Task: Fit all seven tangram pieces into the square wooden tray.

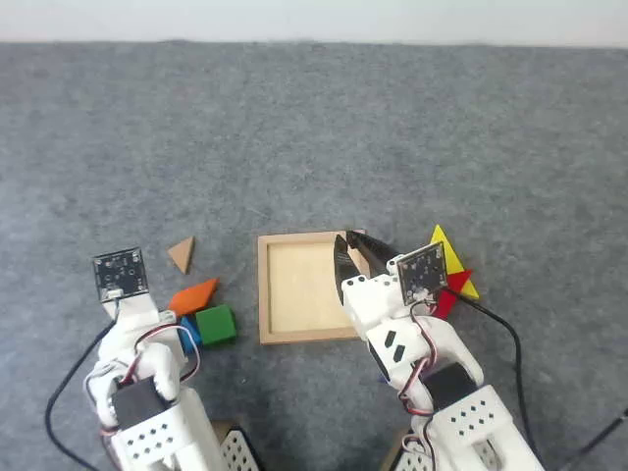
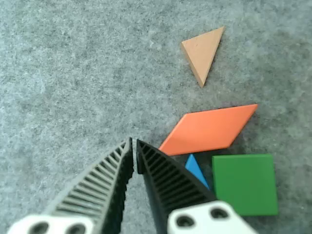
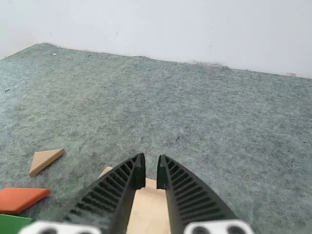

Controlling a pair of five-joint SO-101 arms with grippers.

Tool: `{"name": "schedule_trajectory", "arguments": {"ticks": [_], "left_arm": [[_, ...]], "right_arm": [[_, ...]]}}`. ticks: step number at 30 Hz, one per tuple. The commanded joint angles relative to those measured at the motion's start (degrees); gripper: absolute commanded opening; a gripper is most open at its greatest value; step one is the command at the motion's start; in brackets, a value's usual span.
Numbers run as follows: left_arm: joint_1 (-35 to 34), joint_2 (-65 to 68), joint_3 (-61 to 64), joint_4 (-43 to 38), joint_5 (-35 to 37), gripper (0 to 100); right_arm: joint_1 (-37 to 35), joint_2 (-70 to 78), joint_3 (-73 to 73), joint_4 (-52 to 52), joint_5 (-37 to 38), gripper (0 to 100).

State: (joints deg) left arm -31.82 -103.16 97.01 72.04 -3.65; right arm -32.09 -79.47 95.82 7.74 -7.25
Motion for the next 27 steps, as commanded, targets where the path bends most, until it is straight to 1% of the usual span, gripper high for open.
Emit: {"name": "schedule_trajectory", "arguments": {"ticks": [1,9,27], "left_arm": [[0.53,-0.97,-0.66,0.26,-0.26,1],[0.53,-0.97,-0.66,0.26,-0.26,1],[0.44,-0.97,-0.66,0.26,-0.26,1]], "right_arm": [[-0.40,-0.57,1.05,0.40,-0.53,6.5],[-0.40,-0.57,1.05,2.15,-0.53,6.5],[-0.31,-1.27,0.97,2.07,-0.53,6.5]]}}
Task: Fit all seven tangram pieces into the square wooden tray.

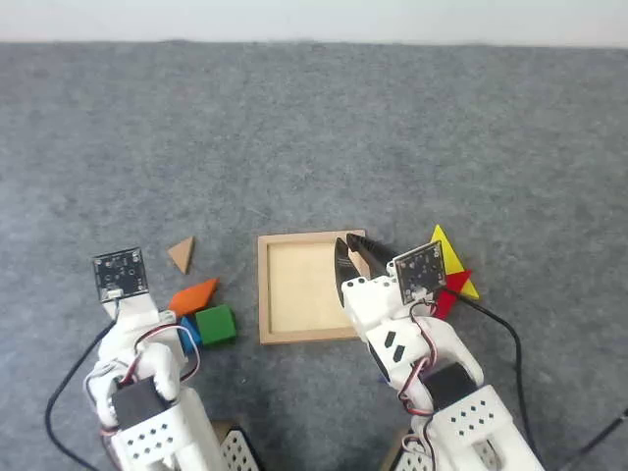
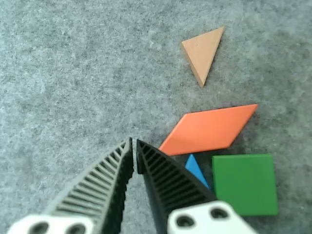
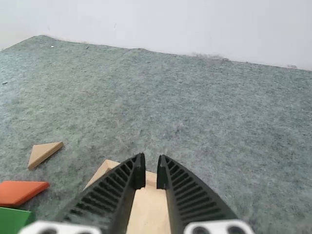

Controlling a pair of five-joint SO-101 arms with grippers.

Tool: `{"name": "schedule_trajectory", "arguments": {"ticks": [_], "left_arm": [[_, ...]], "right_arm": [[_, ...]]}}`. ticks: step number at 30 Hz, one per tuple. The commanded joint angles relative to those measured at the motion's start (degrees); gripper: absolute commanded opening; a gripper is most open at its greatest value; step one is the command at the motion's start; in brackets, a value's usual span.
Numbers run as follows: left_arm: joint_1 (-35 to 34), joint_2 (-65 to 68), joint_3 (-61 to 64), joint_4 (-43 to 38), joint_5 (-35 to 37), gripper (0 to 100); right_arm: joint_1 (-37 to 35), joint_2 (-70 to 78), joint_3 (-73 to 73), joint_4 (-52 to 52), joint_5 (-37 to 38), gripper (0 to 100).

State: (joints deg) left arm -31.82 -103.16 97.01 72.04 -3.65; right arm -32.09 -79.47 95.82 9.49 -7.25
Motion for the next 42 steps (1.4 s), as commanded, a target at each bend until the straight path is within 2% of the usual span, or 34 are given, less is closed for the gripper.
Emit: {"name": "schedule_trajectory", "arguments": {"ticks": [1,35,42], "left_arm": [[0.44,-0.97,-0.66,0.26,-0.26,1],[0.44,-0.97,-0.66,0.26,-0.26,1],[0.44,-0.97,-0.66,0.26,-0.26,1]], "right_arm": [[-0.31,-1.27,0.97,0.31,-0.53,6.5],[-0.48,-1.01,0.97,0.48,-0.53,6.5],[-3.21,-0.75,0.97,1.54,-0.53,6.5]]}}
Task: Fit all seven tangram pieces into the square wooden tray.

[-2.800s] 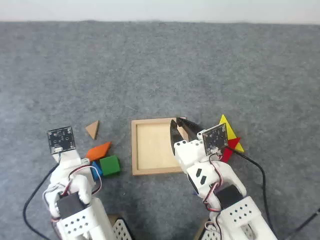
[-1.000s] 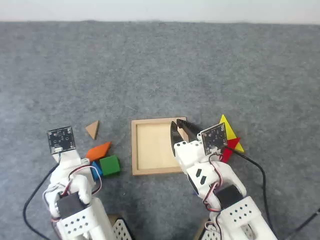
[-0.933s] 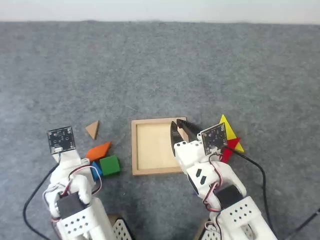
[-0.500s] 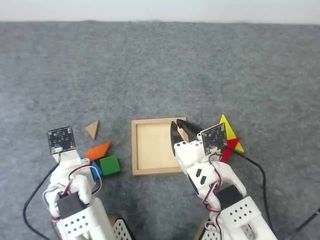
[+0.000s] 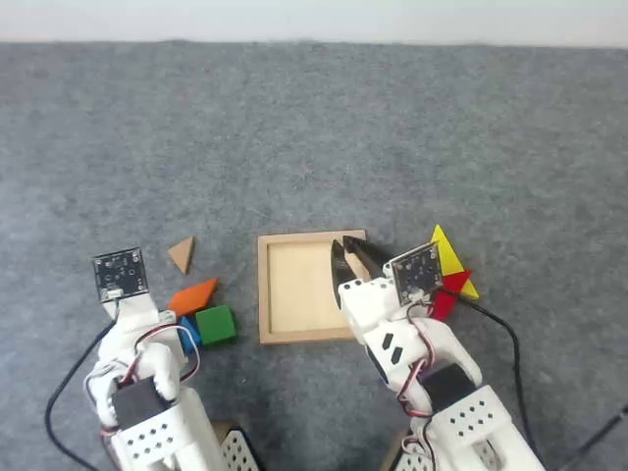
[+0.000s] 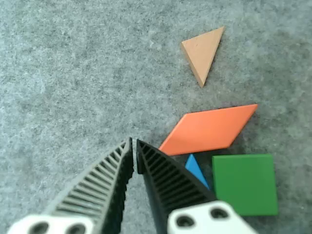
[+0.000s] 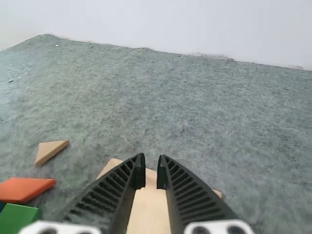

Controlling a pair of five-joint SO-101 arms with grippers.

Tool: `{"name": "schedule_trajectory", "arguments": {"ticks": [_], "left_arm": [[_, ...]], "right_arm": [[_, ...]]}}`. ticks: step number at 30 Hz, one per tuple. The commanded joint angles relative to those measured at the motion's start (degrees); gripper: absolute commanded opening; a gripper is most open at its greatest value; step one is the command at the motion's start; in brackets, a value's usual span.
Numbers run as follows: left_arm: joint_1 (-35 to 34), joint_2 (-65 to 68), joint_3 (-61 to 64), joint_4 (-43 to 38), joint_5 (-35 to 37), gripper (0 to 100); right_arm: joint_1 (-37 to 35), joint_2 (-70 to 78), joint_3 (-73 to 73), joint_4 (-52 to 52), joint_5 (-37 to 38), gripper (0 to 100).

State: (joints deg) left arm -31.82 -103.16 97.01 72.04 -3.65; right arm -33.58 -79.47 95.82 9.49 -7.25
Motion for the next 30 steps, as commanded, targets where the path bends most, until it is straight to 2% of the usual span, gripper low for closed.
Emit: {"name": "schedule_trajectory", "arguments": {"ticks": [1,30], "left_arm": [[0.44,-0.97,-0.66,0.26,-0.26,1],[0.44,-0.97,-0.66,0.26,-0.26,1]], "right_arm": [[-1.71,-1.10,0.97,2.42,-0.53,6.5],[-1.36,-1.10,0.35,3.30,-0.44,6.5]]}}
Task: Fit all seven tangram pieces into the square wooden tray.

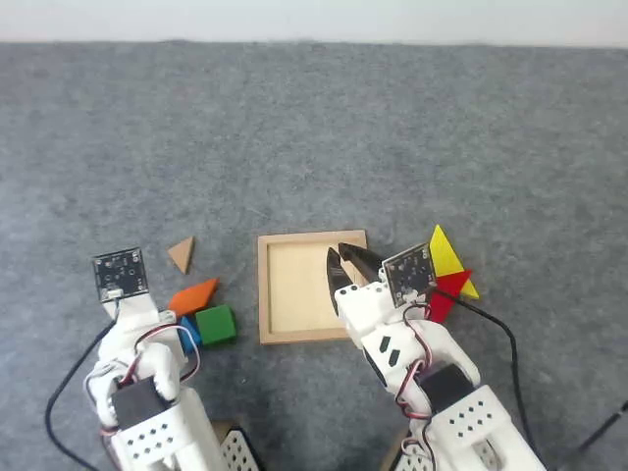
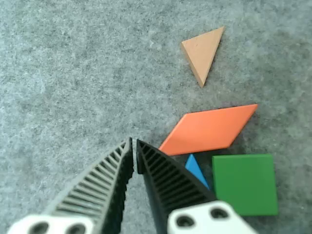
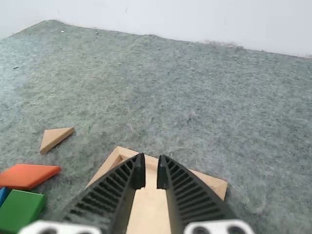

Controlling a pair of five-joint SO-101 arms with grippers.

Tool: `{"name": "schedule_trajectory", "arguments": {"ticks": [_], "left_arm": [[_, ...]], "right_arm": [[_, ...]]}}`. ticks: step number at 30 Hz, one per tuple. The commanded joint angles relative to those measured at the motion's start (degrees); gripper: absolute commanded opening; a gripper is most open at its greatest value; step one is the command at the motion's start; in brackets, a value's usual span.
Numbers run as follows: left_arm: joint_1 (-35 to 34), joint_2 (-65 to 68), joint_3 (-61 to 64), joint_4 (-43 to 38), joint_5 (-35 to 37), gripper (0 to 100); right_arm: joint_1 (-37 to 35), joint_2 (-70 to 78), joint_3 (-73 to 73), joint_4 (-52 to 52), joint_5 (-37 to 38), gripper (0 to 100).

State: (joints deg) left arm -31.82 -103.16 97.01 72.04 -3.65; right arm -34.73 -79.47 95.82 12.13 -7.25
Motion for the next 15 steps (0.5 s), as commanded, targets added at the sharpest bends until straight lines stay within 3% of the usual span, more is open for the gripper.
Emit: {"name": "schedule_trajectory", "arguments": {"ticks": [1,15], "left_arm": [[0.44,-0.97,-0.66,0.26,-0.26,1],[0.44,-0.97,-0.66,0.26,-0.26,1]], "right_arm": [[-0.22,-0.84,0.35,0.66,-0.44,6.5],[-0.22,-0.57,-4.66,10.07,-0.35,6.9]]}}
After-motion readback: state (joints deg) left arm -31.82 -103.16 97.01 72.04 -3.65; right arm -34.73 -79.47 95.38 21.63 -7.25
